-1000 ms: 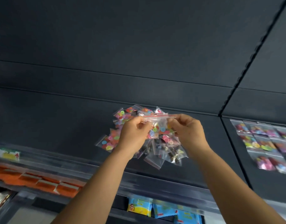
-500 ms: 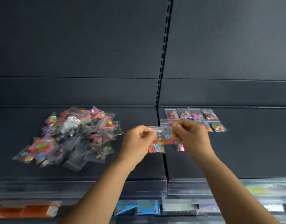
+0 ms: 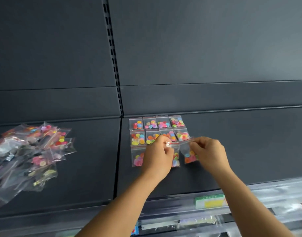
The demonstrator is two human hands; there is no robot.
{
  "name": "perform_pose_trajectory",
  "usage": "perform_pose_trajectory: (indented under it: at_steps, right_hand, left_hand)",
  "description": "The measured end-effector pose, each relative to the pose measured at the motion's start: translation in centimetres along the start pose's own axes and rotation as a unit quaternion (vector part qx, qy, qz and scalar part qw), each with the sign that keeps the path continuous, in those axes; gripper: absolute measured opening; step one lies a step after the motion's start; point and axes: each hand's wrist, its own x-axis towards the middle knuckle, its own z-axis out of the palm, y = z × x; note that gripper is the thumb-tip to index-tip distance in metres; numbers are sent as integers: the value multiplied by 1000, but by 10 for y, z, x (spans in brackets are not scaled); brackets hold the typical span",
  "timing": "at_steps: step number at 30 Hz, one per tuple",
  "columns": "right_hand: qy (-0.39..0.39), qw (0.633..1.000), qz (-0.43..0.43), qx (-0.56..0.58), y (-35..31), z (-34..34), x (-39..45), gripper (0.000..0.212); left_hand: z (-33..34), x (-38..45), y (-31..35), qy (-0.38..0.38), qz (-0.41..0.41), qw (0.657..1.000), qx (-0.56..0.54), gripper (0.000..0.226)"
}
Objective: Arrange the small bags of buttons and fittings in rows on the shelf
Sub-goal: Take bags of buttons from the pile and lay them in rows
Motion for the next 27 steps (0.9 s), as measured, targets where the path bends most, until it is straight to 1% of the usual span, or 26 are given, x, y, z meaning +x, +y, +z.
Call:
perform_pose_trajectory:
  at_steps: [3,5,6,8,10,12,15,17,20,22,24,27]
  right_hand:
    - [-7,1000,-5,-27,11,-4,9,19]
    - [-9,998,-19,-61,17,-4,13,15]
    - [-6,996,-30,-81,19,-4,13,14]
    - [-3,991,-68,-118,24,-4,12,22]
    - [-5,984,-117,-135,27,-6,11,28]
    - [-17,975,-160,-151,28,-8,8,32]
    - [-37,965,-197,-169,34,-8,3,38]
    - [-49,960,-219,-170,37,-8,-1,36]
    - [-71,949,-250,-178,41,-7,-1,28]
    - [-68,950,-242,-186,41,-4,1,25]
    - [-61,955,-211,-197,39,-3,4,28]
    - [-63,958,-187,-208,35,-1,4,30]
  left_hand:
    - [11,5,6,-6,1,1000,26,22]
    - [14,7,7,-7,14,997,74,29]
    - [15,8,6,-8,29,993,117,35]
    - [12,5,4,-3,71,977,201,45]
    - [10,0,3,-10,119,963,243,44]
    - [10,-3,3,-44,150,951,267,40]
    - [14,-4,0,-91,162,940,288,39]
    - [17,-4,-2,-105,157,937,293,41]
    - [19,-4,-4,-107,155,936,299,43]
    - [19,-3,-3,-106,151,936,300,45]
    - [19,-3,-2,-104,154,933,307,46]
    - [19,-2,-2,-104,162,929,317,42]
